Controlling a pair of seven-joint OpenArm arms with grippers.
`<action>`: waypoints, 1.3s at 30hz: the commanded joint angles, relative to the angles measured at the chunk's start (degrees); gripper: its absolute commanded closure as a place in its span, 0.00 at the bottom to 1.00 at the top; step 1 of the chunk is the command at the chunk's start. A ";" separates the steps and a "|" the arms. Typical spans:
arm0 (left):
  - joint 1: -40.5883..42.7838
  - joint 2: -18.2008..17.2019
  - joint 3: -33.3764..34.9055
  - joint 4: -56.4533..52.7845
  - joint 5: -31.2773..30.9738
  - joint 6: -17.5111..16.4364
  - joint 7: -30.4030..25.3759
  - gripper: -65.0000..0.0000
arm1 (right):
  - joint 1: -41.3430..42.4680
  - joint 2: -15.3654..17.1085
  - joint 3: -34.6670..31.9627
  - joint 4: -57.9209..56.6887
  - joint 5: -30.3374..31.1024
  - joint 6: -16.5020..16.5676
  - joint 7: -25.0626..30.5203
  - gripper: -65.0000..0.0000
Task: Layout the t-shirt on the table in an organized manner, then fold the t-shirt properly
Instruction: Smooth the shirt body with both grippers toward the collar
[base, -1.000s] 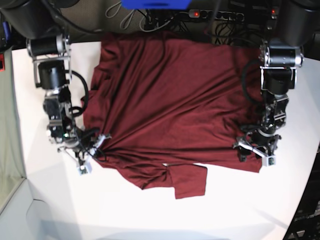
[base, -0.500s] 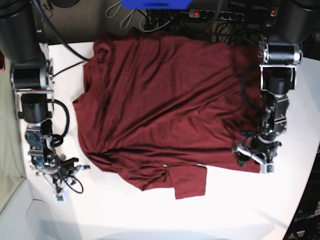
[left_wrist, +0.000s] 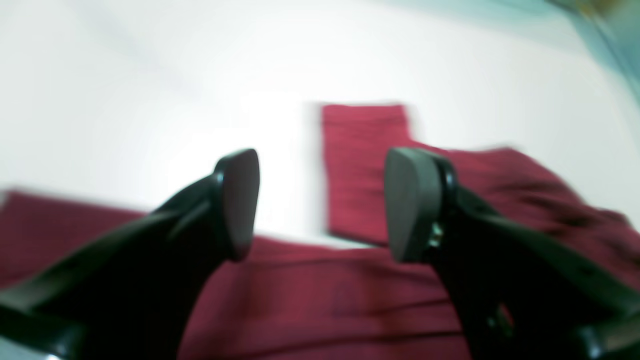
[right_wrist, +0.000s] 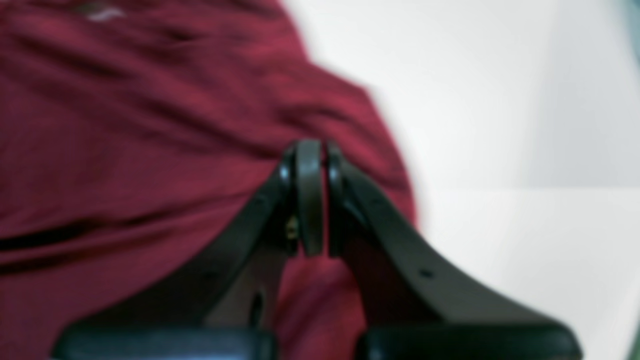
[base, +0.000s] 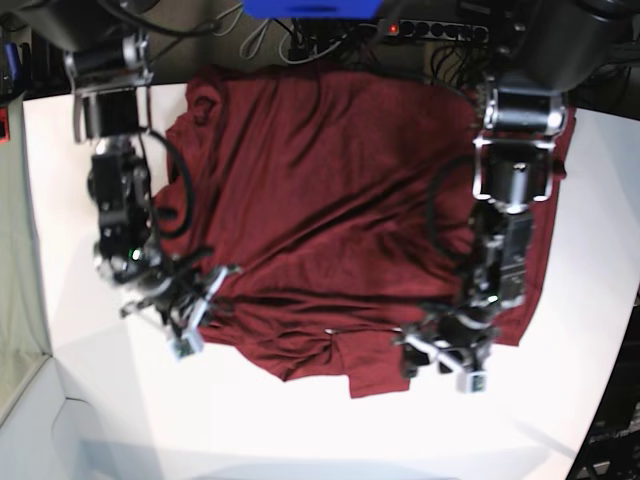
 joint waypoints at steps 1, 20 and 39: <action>-3.10 0.79 -0.22 -0.29 0.92 -0.30 -2.36 0.41 | -1.13 0.00 0.41 2.38 -0.13 -0.11 -0.35 1.00; -12.77 4.39 -0.22 -33.17 11.73 -0.30 -19.68 0.41 | -20.03 -2.81 0.33 18.38 -0.13 -0.11 -0.88 1.00; -1.52 -1.93 -0.66 -32.73 11.29 -0.30 -19.41 0.41 | -22.41 -2.64 -0.03 18.20 -0.13 -0.11 -0.88 1.00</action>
